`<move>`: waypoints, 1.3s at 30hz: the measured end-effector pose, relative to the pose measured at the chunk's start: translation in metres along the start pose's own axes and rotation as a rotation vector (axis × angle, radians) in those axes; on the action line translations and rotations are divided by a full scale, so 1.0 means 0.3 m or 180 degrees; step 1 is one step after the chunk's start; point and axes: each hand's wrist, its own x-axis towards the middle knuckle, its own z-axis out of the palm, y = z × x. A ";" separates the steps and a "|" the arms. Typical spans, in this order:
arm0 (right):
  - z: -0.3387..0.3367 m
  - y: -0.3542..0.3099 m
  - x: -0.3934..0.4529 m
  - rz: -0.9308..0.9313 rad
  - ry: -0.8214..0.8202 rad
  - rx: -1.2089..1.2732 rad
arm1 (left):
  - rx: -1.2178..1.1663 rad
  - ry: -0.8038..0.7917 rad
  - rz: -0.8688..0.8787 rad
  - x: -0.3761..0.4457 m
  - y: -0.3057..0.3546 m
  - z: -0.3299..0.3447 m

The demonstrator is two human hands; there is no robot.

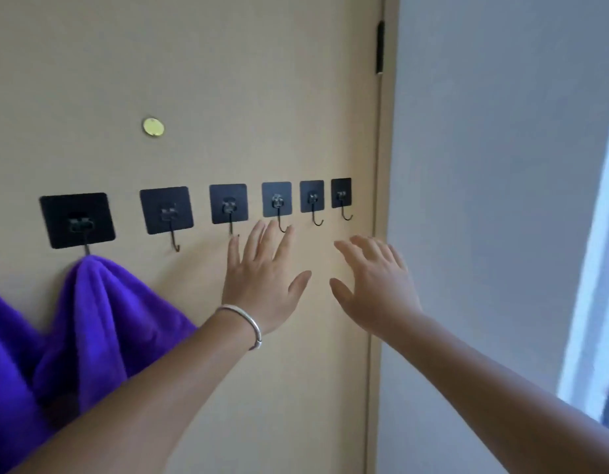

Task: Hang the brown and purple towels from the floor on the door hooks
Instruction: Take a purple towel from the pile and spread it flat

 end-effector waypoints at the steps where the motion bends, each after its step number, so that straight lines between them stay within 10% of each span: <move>1: -0.028 0.035 -0.026 0.0112 -0.0020 -0.0089 | -0.0080 -0.0019 0.0004 0.003 0.041 0.003; 16: -0.699 0.366 -0.619 0.1745 0.0138 -0.1718 | -0.2022 -0.0072 0.1667 -0.112 0.876 -0.195; 39: -2.088 0.229 -1.866 0.3495 0.0346 -0.3661 | -0.3836 0.0244 0.3826 -1.031 2.006 -1.364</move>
